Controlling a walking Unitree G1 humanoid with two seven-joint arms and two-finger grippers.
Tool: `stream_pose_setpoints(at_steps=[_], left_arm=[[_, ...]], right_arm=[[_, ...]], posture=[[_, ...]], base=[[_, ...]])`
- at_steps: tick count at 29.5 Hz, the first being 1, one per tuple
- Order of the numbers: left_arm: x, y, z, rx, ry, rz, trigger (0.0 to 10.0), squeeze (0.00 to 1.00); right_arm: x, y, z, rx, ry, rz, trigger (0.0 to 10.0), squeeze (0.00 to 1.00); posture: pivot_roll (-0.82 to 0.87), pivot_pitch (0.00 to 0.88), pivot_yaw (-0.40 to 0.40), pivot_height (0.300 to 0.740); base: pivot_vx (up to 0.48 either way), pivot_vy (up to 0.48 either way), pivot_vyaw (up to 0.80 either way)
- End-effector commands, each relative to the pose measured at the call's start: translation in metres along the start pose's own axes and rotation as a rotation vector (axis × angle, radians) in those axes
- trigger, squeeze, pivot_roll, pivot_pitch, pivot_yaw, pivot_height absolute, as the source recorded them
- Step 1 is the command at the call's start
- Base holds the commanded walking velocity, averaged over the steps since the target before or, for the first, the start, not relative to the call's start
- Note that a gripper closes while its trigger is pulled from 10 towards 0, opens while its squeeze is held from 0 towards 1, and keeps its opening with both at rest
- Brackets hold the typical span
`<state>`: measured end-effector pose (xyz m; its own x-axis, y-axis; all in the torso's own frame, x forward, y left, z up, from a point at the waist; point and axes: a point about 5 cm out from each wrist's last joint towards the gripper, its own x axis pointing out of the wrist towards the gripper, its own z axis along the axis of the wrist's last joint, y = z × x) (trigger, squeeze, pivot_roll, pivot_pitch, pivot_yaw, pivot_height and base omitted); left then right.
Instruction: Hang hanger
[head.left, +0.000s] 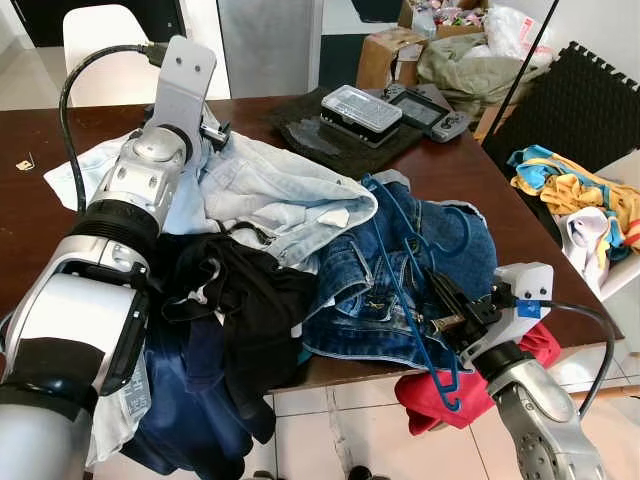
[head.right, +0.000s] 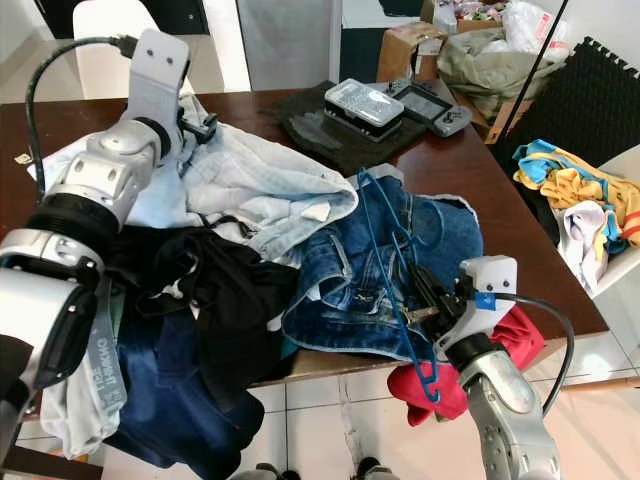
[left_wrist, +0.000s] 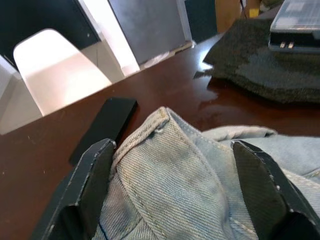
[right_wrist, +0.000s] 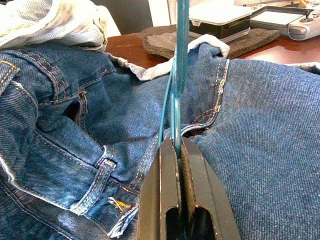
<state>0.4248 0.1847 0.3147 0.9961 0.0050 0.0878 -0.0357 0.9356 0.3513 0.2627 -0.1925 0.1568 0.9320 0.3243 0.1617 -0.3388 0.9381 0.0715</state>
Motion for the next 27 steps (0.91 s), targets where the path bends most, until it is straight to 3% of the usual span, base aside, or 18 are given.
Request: stream_pose_setpoints(at_steps=[1, 2, 22, 26, 27], left_arm=[[0.001, 0.001, -0.004, 0.013, 0.030, 0.001, 3.3, 0.00], [0.000, 0.004, -0.003, 0.016, 0.021, 0.014, 0.0, 0.00], [-0.002, 0.029, 0.012, 0.016, -0.043, 0.102, 0.0, 0.00], [-0.004, 0.040, 0.024, -0.008, -0.094, 0.151, 0.0, 0.00], [-0.007, 0.047, 0.036, -0.028, -0.155, 0.176, 0.0, 0.00]], right_arm=[[-0.004, 0.002, -0.010, 0.021, 0.046, -0.004, 10.0, 0.00], [-0.004, 0.002, -0.010, 0.022, 0.046, -0.003, 10.0, 0.00], [-0.002, 0.002, -0.010, 0.028, 0.044, -0.006, 10.0, 0.00], [-0.001, 0.001, -0.010, 0.031, 0.045, -0.009, 10.0, 0.00], [-0.001, 0.000, -0.010, 0.033, 0.046, -0.010, 10.0, 0.00]], posture=[[0.07, 0.204, 0.013, 0.740], [0.07, 0.205, 0.012, 0.740], [0.08, 0.203, 0.011, 0.740], [0.08, 0.202, 0.010, 0.740], [0.08, 0.202, 0.009, 0.740]], base=[[0.000, 0.000, 0.00], [0.000, 0.000, 0.00], [0.000, 0.000, 0.00], [0.000, 0.000, 0.00], [0.000, 0.000, 0.00]])
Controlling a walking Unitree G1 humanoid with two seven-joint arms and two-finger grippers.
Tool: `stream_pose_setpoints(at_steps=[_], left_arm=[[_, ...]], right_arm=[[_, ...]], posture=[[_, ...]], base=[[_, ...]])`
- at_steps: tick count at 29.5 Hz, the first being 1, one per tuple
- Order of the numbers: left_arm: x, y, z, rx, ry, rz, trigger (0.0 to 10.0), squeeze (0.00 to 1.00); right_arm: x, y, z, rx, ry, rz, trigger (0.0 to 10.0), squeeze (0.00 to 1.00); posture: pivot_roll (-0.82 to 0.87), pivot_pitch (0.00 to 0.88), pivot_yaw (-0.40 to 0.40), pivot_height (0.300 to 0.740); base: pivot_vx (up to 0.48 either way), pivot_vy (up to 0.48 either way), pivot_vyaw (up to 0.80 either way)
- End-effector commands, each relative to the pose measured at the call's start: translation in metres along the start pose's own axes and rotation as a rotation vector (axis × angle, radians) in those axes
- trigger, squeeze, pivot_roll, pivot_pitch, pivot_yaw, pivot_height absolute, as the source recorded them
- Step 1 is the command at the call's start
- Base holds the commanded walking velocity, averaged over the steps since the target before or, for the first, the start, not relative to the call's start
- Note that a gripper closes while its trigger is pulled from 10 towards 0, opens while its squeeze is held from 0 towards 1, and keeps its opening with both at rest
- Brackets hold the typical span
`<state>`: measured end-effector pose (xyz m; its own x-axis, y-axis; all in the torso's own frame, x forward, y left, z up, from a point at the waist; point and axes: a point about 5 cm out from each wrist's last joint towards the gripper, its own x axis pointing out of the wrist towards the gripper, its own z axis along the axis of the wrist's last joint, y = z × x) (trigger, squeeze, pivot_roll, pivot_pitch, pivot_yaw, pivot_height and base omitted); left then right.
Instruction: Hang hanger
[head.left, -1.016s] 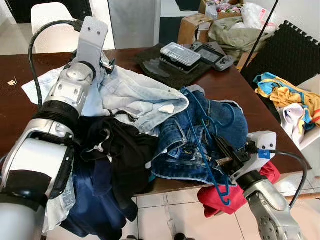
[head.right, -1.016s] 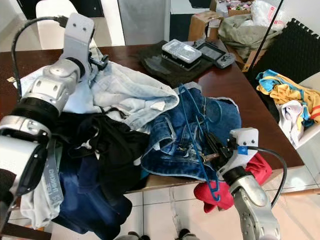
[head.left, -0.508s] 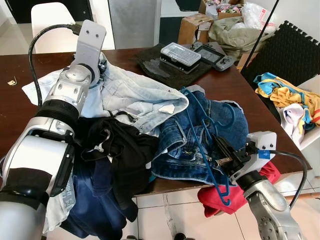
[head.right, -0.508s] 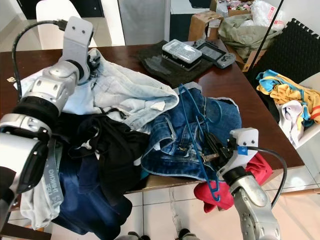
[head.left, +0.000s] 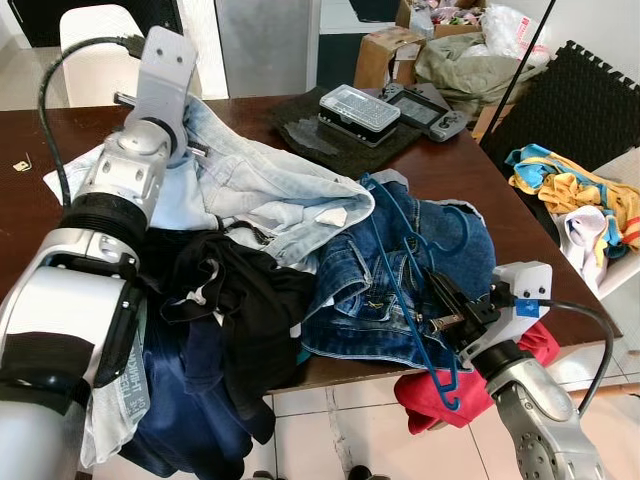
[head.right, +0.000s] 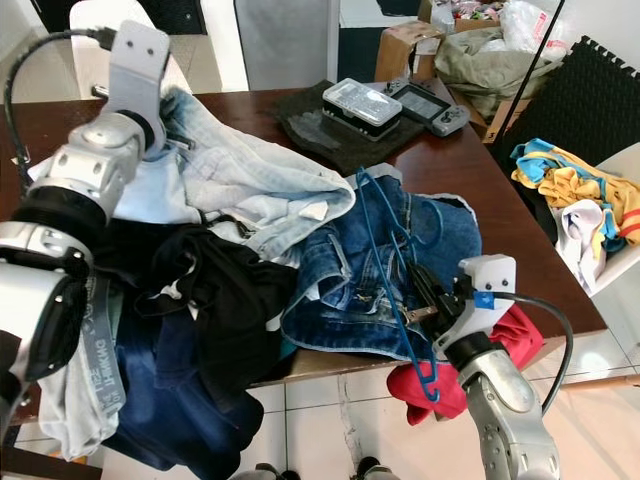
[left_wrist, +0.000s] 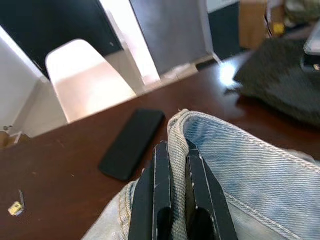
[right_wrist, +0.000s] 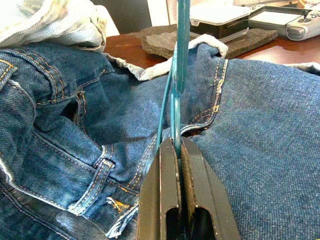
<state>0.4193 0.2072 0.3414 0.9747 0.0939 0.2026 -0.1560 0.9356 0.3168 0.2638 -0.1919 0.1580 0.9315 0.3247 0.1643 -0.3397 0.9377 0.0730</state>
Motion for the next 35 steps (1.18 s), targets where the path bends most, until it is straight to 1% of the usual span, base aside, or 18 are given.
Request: stream_pose_setpoints(at_steps=[1, 2, 4, 5, 6, 7, 8, 9, 10, 12, 13, 14, 18, 19, 20, 22, 25, 35], left_arm=[[-0.002, 0.022, 0.035, -0.027, -0.163, 0.069, 0.0, 0.00], [-0.002, 0.022, 0.035, -0.027, -0.163, 0.069, 0.0, 0.00], [-0.013, 0.023, 0.085, -0.118, -0.414, -0.024, 0.0, 0.00], [-0.013, 0.023, 0.085, -0.118, -0.414, -0.024, 0.0, 0.00], [-0.020, 0.022, 0.101, -0.142, -0.503, -0.058, 0.0, 0.00], [-0.020, 0.022, 0.101, -0.142, -0.503, -0.058, 0.0, 0.00], [-0.029, 0.018, 0.116, -0.167, -0.585, -0.111, 8.7, 0.00], [-0.029, 0.018, 0.116, -0.167, -0.585, -0.111, 8.7, 0.00], [-0.038, 0.014, 0.128, -0.202, -0.662, -0.162, 10.0, 0.00], [-0.038, 0.014, 0.128, -0.202, -0.662, -0.162, 10.0, 0.00], [-0.048, 0.015, 0.142, -0.219, -0.738, -0.187, 10.0, 0.00], [-0.061, 0.024, 0.169, -0.228, -0.850, -0.212, 10.0, 0.00], [-0.061, 0.024, 0.169, -0.228, -0.850, -0.212, 10.0, 0.00], [-0.073, 0.035, 0.195, -0.248, -0.946, -0.227, 10.0, 0.00], [-0.073, 0.035, 0.195, -0.248, -0.946, -0.227, 10.0, 0.00], [-0.092, 0.051, 0.232, -0.268, -1.058, -0.247, 10.0, 0.00], [-0.098, 0.052, 0.238, -0.294, -1.084, -0.278, 10.0, 0.00], [-0.100, 0.035, 0.226, -0.367, -1.055, -0.394, 10.0, 0.00]], right_arm=[[-0.002, -0.001, -0.011, 0.032, 0.049, -0.013, 10.0, 0.00], [-0.002, -0.001, -0.011, 0.032, 0.049, -0.013, 10.0, 0.00], [-0.002, -0.001, -0.011, 0.035, 0.048, -0.015, 10.0, 0.00], [-0.002, -0.001, -0.011, 0.035, 0.048, -0.015, 10.0, 0.00], [-0.002, -0.001, -0.011, 0.036, 0.048, -0.016, 10.0, 0.00], [-0.002, -0.001, -0.011, 0.036, 0.048, -0.016, 10.0, 0.00], [-0.001, -0.001, -0.011, 0.037, 0.047, -0.017, 10.0, 0.00], [-0.001, -0.001, -0.011, 0.037, 0.047, -0.017, 10.0, 0.00], [-0.001, -0.001, -0.011, 0.039, 0.045, -0.018, 10.0, 0.00], [-0.001, -0.001, -0.011, 0.039, 0.045, -0.018, 10.0, 0.00], [-0.001, -0.002, -0.011, 0.042, 0.042, -0.020, 10.0, 0.00], [0.000, -0.002, -0.011, 0.051, 0.035, -0.020, 10.0, 0.00], [0.000, -0.002, -0.011, 0.051, 0.035, -0.020, 10.0, 0.00], [0.001, -0.002, -0.011, 0.059, 0.029, -0.022, 10.0, 0.00], [0.001, -0.002, -0.011, 0.059, 0.029, -0.022, 10.0, 0.00], [0.002, -0.002, -0.011, 0.072, 0.013, -0.031, 10.0, 0.00], [0.003, -0.003, -0.010, 0.090, -0.005, -0.045, 10.0, 0.00], [0.003, -0.008, -0.005, 0.184, -0.080, -0.088, 10.0, 0.00]], posture=[[0.08, 0.202, 0.008, 0.740], [0.08, 0.202, 0.008, 0.740], [0.08, 0.199, 0.011, 0.740], [0.08, 0.199, 0.011, 0.740], [0.08, 0.199, 0.011, 0.740], [0.08, 0.199, 0.011, 0.740], [0.08, 0.199, 0.013, 0.740], [0.08, 0.199, 0.013, 0.740], [0.08, 0.196, 0.012, 0.740], [0.08, 0.196, 0.012, 0.740], [0.08, 0.195, 0.011, 0.740], [0.09, 0.190, 0.012, 0.740], [0.09, 0.190, 0.012, 0.740], [0.10, 0.183, 0.017, 0.740], [0.10, 0.183, 0.017, 0.740], [0.10, 0.175, 0.029, 0.740], [0.11, 0.170, 0.036, 0.740], [0.11, 0.169, 0.045, 0.740]], base=[[0.000, 0.000, 0.00], [0.000, 0.000, 0.00], [0.000, 0.000, 0.00], [0.000, 0.000, 0.00], [0.000, 0.000, 0.00], [0.000, 0.000, 0.00], [0.000, 0.000, 0.00], [0.000, 0.000, 0.00], [0.000, 0.000, 0.00], [0.000, 0.000, 0.00], [0.000, 0.000, 0.00], [0.000, 0.000, 0.00], [0.000, 0.000, 0.00], [0.000, 0.000, 0.00], [0.000, 0.000, 0.00], [-0.240, 0.000, 0.00], [-0.335, 0.000, 0.00], [-0.378, 0.000, 0.00]])
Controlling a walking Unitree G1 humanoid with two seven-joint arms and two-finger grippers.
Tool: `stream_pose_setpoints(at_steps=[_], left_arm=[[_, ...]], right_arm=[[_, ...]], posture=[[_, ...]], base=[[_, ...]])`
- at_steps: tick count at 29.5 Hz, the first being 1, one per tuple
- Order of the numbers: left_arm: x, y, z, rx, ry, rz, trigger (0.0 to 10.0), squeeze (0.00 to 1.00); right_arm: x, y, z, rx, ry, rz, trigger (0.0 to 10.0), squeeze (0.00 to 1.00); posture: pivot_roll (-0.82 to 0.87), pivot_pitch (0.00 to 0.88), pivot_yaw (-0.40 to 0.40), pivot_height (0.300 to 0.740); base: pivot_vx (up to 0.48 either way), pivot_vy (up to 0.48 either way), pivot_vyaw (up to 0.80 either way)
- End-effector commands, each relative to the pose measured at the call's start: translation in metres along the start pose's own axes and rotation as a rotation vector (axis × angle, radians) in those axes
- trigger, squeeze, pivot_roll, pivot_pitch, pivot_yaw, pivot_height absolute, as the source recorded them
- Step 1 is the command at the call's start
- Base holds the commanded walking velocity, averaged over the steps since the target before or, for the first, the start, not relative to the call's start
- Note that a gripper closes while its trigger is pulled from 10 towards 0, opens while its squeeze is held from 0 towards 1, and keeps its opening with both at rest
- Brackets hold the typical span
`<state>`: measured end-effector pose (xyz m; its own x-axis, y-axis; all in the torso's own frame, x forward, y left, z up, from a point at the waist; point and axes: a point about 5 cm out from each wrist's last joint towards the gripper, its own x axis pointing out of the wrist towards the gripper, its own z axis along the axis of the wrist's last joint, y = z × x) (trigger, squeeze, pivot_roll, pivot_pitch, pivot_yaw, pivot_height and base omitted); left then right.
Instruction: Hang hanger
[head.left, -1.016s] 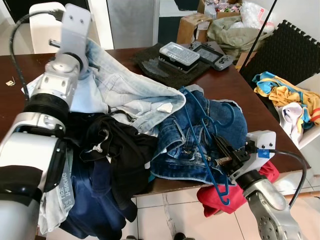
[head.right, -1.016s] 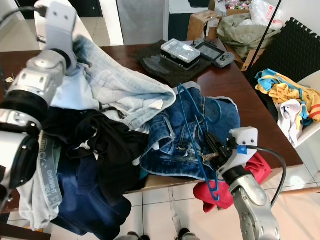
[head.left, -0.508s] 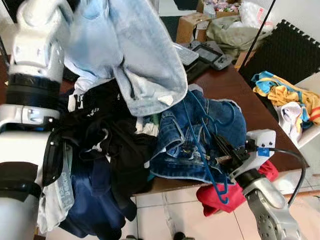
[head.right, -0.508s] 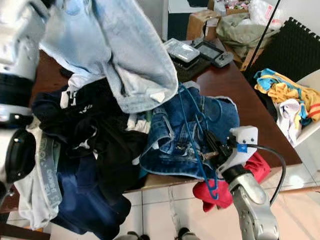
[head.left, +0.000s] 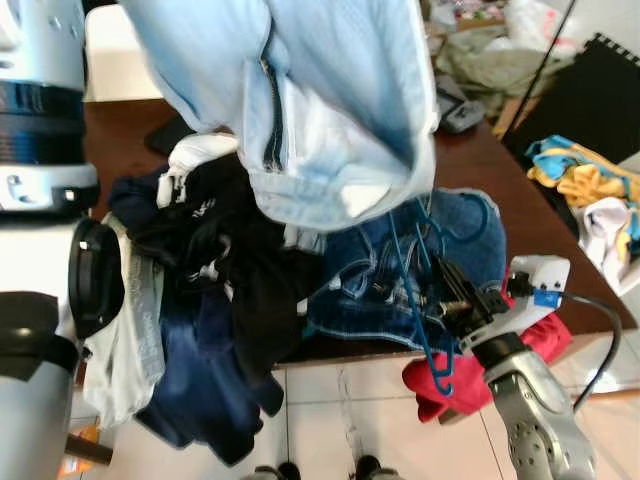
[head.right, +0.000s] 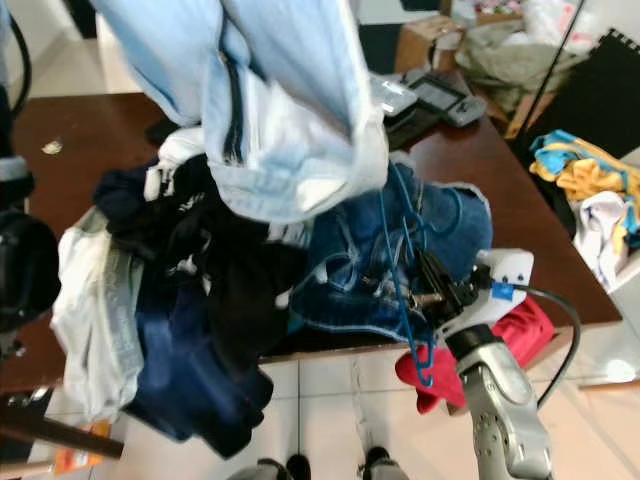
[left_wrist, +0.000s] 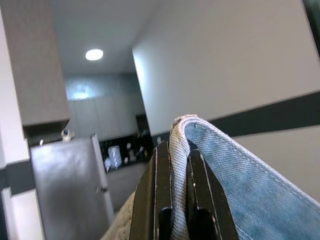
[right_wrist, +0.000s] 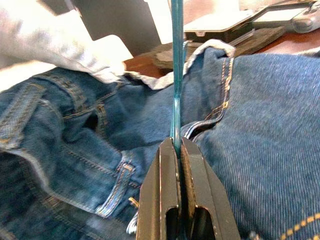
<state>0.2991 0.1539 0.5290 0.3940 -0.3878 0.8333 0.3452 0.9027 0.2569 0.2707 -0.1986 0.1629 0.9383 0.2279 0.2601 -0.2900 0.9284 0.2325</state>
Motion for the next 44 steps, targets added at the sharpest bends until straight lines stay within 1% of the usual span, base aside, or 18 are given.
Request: stream_pose_setpoints(at_steps=[1, 8, 18, 20, 22, 27, 28, 30, 31, 33, 34, 35, 37, 38, 39, 41, 43, 44], left_arm=[[0.003, -0.005, 0.020, -0.007, -0.088, -0.028, 10.0, 0.00], [0.000, -0.014, 0.004, -0.079, -0.048, -0.037, 10.0, 0.00], [0.001, -0.024, 0.002, -0.134, -0.040, -0.056, 10.0, 0.00], [0.002, -0.036, -0.003, -0.204, -0.033, -0.092, 10.0, 0.00], [0.002, -0.040, -0.005, -0.223, -0.027, -0.100, 10.0, 0.00], [-0.007, -0.054, -0.036, -0.311, 0.071, -0.120, 10.0, 0.00], [-0.007, -0.054, -0.036, -0.311, 0.071, -0.120, 10.0, 0.00], [-0.025, -0.064, -0.076, -0.345, 0.211, -0.115, 10.0, 0.00], [-0.025, -0.064, -0.076, -0.345, 0.211, -0.115, 10.0, 0.00], [-0.056, -0.073, -0.120, -0.342, 0.373, -0.091, 10.0, 0.00], [-0.056, -0.073, -0.120, -0.342, 0.373, -0.091, 10.0, 0.00], [-0.071, -0.075, -0.137, -0.347, 0.441, -0.075, 10.0, 0.00], [-0.071, -0.075, -0.137, -0.347, 0.441, -0.075, 10.0, 0.00], [-0.090, -0.079, -0.155, -0.326, 0.513, -0.076, 10.0, 0.00], [-0.090, -0.079, -0.155, -0.326, 0.513, -0.076, 10.0, 0.00], [-0.146, -0.089, -0.196, -0.252, 0.714, -0.085, 10.0, 0.00], [-0.146, -0.089, -0.196, -0.252, 0.714, -0.085, 10.0, 0.00], [-0.172, -0.093, -0.210, -0.225, 0.798, -0.083, 10.0, 0.00]], right_arm=[[-0.003, -0.003, -0.008, 0.048, 0.023, -0.020, 10.0, 0.00], [-0.004, -0.004, -0.007, 0.064, 0.007, -0.027, 10.0, 0.00], [-0.004, -0.005, -0.004, 0.086, -0.012, -0.032, 10.0, 0.00], [-0.005, -0.009, -0.001, 0.140, -0.042, -0.048, 10.0, 0.00], [-0.005, -0.010, -0.001, 0.151, -0.048, -0.053, 10.0, 0.00], [-0.005, -0.013, 0.000, 0.176, -0.055, -0.076, 10.0, 0.00], [-0.005, -0.013, 0.000, 0.176, -0.055, -0.076, 10.0, 0.00], [-0.006, -0.016, -0.001, 0.178, -0.055, -0.105, 10.0, 0.00], [-0.006, -0.016, -0.001, 0.178, -0.055, -0.105, 10.0, 0.00], [-0.009, -0.019, -0.001, 0.180, -0.058, -0.131, 10.0, 0.00], [-0.009, -0.019, -0.001, 0.180, -0.058, -0.131, 10.0, 0.00], [-0.010, -0.019, -0.001, 0.179, -0.057, -0.137, 10.0, 0.00], [-0.010, -0.019, -0.001, 0.179, -0.057, -0.137, 10.0, 0.00], [-0.010, -0.020, -0.001, 0.177, -0.055, -0.139, 10.0, 0.00], [-0.010, -0.020, -0.001, 0.177, -0.055, -0.139, 10.0, 0.00], [-0.010, -0.020, -0.001, 0.175, -0.046, -0.136, 10.0, 0.00], [-0.010, -0.020, -0.001, 0.175, -0.046, -0.136, 10.0, 0.00], [-0.010, -0.020, -0.002, 0.175, -0.042, -0.135, 10.0, 0.00]], posture=[[0.11, 0.171, 0.046, 0.740], [0.11, 0.171, 0.049, 0.740], [0.11, 0.173, 0.051, 0.740], [0.11, 0.172, 0.053, 0.740], [0.11, 0.172, 0.053, 0.740], [0.10, 0.171, 0.056, 0.740], [0.10, 0.171, 0.056, 0.740], [0.10, 0.174, 0.059, 0.740], [0.10, 0.174, 0.059, 0.740], [0.08, 0.175, 0.061, 0.740], [0.08, 0.175, 0.061, 0.740], [0.08, 0.174, 0.059, 0.740], [0.08, 0.174, 0.059, 0.740], [0.07, 0.176, 0.058, 0.740], [0.07, 0.176, 0.058, 0.740], [0.07, 0.174, 0.052, 0.740], [0.07, 0.174, 0.052, 0.740], [0.07, 0.174, 0.052, 0.740]], base=[[-0.379, 0.000, 0.00], [-0.379, 0.000, 0.00], [-0.375, 0.000, 0.00], [-0.375, 0.000, 0.00], [-0.375, 0.000, 0.00], [-0.142, 0.000, -0.80], [0.000, 0.000, -0.80], [0.000, 0.000, -0.80], [0.000, 0.000, -0.80], [0.000, 0.000, -0.80], [0.000, 0.000, -0.80], [0.000, 0.000, -0.80], [0.000, 0.000, -0.80], [0.000, 0.000, -0.80], [0.000, 0.000, -0.80], [0.000, 0.000, -0.80], [0.000, 0.000, -0.80], [0.000, 0.000, -0.80]])
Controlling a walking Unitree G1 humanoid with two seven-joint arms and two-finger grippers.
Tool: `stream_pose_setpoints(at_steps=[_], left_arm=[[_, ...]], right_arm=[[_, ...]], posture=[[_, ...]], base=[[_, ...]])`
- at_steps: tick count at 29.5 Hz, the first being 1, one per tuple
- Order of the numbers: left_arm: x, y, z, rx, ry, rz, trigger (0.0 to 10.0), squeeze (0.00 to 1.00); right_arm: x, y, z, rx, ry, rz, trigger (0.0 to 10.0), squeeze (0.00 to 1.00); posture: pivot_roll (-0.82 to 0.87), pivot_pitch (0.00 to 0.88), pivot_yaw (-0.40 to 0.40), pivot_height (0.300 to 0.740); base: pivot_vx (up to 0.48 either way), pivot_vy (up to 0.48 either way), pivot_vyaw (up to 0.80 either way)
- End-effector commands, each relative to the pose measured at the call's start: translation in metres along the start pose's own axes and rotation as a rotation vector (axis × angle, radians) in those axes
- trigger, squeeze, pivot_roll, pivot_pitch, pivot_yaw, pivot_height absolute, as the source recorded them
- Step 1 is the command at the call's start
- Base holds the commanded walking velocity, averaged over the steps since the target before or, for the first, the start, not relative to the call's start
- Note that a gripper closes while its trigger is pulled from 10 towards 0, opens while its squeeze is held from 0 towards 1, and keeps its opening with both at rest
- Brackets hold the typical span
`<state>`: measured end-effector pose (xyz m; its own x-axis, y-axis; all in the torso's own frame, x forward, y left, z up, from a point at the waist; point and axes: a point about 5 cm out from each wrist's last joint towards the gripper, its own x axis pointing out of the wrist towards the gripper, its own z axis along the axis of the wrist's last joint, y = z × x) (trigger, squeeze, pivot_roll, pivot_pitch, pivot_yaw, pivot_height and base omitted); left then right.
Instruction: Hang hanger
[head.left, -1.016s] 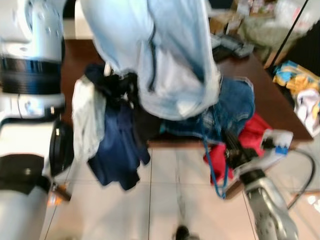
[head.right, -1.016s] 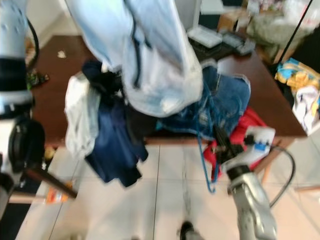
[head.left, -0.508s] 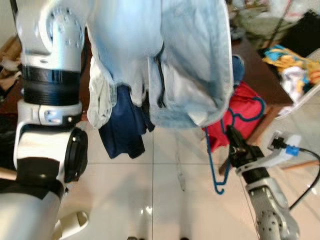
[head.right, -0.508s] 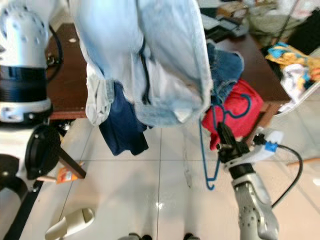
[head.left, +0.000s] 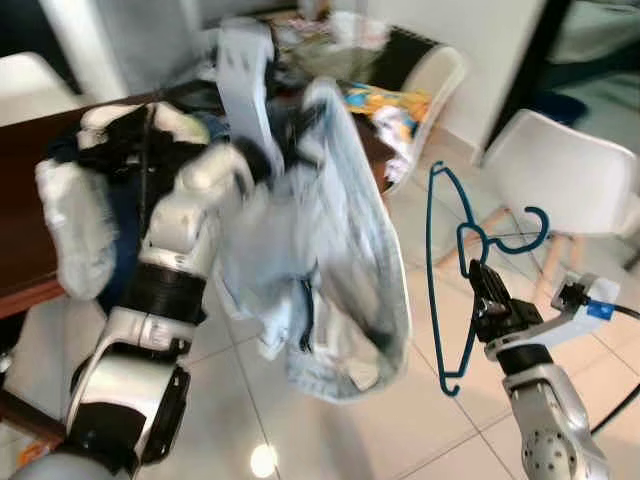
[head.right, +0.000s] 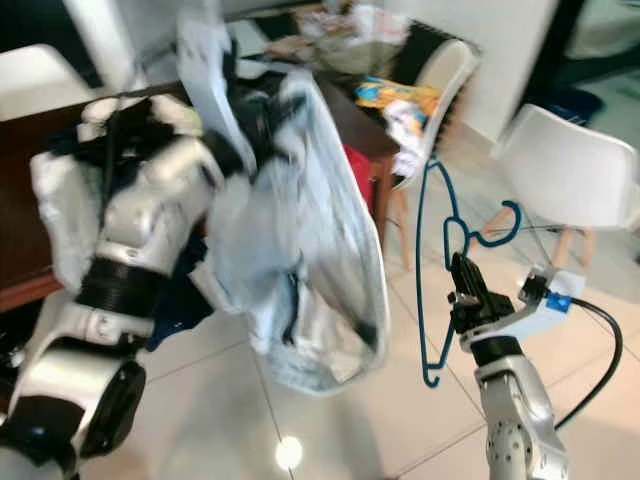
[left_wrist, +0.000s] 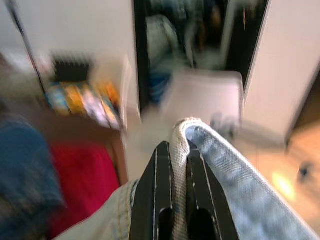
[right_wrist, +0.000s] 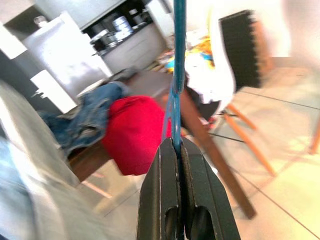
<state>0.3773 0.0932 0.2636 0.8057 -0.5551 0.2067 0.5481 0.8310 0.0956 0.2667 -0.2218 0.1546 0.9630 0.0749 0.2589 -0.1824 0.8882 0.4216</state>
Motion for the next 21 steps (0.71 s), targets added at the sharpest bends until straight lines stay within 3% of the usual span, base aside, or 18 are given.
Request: stream_pose_setpoints(at_steps=[1, 2, 5, 7, 11, 13, 14, 15, 16, 17, 21], left_arm=[[-0.013, 0.008, -0.030, 0.048, 0.089, 0.046, 10.0, 0.00], [-0.013, 0.008, -0.030, 0.048, 0.089, 0.046, 10.0, 0.00], [-0.040, 0.023, -0.072, 0.100, 0.236, 0.148, 10.0, 0.00], [-0.046, 0.026, -0.079, 0.109, 0.265, 0.163, 10.0, 0.00], [-0.060, 0.027, -0.094, 0.035, 0.329, 0.163, 10.0, 0.00], [-0.073, 0.016, -0.107, -0.030, 0.378, 0.108, 10.0, 0.00], [-0.073, 0.016, -0.107, -0.030, 0.378, 0.108, 10.0, 0.00], [-0.082, 0.004, -0.116, -0.065, 0.410, 0.059, 10.0, 0.00], [-0.082, 0.004, -0.116, -0.065, 0.410, 0.059, 10.0, 0.00], [-0.092, -0.009, -0.126, -0.091, 0.439, 0.012, 10.0, 0.00], [-0.101, -0.023, -0.132, -0.138, 0.439, -0.023, 10.0, 0.00]], right_arm=[[0.001, 0.002, -0.002, 0.007, 0.016, 0.011, 10.0, 0.00], [0.001, 0.002, -0.002, 0.007, 0.016, 0.011, 10.0, 0.00], [0.000, 0.001, -0.003, -0.001, 0.031, 0.009, 10.0, 0.00], [-0.001, 0.001, -0.003, -0.004, 0.037, 0.007, 10.0, 0.00], [-0.002, 0.000, -0.005, -0.049, 0.071, 0.001, 10.0, 0.00], [-0.005, -0.001, -0.008, -0.140, 0.131, -0.010, 10.0, 0.00], [-0.005, -0.001, -0.008, -0.140, 0.131, -0.010, 10.0, 0.00], [-0.009, -0.002, -0.010, -0.219, 0.181, -0.005, 10.0, 0.00], [-0.009, -0.002, -0.010, -0.219, 0.181, -0.005, 10.0, 0.00], [-0.014, -0.004, -0.014, -0.288, 0.236, -0.010, 10.0, 0.00], [-0.022, -0.007, -0.017, -0.341, 0.292, -0.022, 10.0, 0.00]], posture=[[0.07, 0.174, 0.048, 0.740], [0.07, 0.174, 0.048, 0.740], [0.06, 0.171, 0.047, 0.740], [0.06, 0.171, 0.047, 0.740], [0.04, 0.170, 0.046, 0.740], [0.03, 0.174, 0.038, 0.740], [0.03, 0.174, 0.038, 0.740], [0.03, 0.180, 0.032, 0.740], [0.03, 0.180, 0.032, 0.740], [0.02, 0.186, 0.027, 0.740], [0.01, 0.193, 0.016, 0.740]], base=[[0.000, 0.000, -0.80], [0.000, 0.000, -0.80], [0.000, 0.000, -0.80], [0.000, 0.000, -0.80], [0.000, 0.000, -0.80], [0.000, 0.000, -0.80], [0.000, 0.000, -0.80], [0.000, 0.000, -0.80], [0.000, 0.000, -0.80], [0.000, 0.000, -0.80], [0.000, 0.000, -0.80]])
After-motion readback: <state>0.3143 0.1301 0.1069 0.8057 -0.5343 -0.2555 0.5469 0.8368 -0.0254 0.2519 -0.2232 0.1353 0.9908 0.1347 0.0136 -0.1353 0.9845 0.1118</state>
